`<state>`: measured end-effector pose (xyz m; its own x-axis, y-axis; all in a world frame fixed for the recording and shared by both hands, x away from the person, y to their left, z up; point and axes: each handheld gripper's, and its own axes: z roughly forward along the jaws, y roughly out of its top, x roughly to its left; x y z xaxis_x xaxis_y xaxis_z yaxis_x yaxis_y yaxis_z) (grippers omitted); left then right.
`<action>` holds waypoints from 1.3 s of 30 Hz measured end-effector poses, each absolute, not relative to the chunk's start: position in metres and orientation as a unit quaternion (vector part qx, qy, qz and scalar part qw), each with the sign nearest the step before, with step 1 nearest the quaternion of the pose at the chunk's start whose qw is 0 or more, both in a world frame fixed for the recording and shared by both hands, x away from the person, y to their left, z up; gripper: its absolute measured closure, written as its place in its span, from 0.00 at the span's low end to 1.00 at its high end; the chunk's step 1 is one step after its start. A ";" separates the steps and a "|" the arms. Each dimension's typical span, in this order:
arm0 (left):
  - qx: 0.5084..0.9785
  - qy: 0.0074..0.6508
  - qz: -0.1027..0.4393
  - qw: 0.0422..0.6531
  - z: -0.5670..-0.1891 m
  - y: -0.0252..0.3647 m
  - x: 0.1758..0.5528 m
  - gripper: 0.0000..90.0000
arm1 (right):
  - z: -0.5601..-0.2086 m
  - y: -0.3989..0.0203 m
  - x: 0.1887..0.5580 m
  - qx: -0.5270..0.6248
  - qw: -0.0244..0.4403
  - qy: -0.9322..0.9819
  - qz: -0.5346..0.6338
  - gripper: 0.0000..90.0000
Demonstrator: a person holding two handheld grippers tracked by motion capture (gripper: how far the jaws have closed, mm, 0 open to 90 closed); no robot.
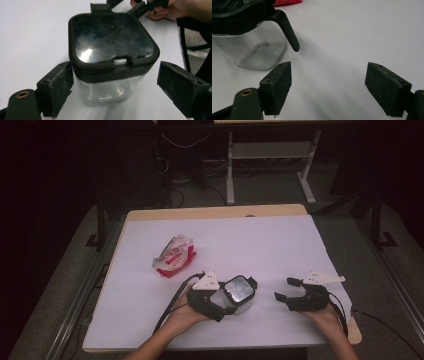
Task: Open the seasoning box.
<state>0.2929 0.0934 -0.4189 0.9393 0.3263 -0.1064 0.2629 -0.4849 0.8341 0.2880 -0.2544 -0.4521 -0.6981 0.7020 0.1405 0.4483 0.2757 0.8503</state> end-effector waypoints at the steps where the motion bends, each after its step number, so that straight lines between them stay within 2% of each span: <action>1: 0.861 0.172 0.034 0.478 -0.419 0.094 0.293 0.15 | -0.452 -0.254 0.288 0.365 0.132 0.788 0.478 0.23; 5: 0.861 0.174 0.035 0.476 -0.417 0.095 0.294 0.20 | -0.452 -0.252 0.287 0.361 0.134 0.790 0.477 0.23; 39: 0.859 0.177 0.048 0.478 -0.411 0.093 0.290 0.20 | -0.455 -0.251 0.289 0.355 0.134 0.798 0.468 0.24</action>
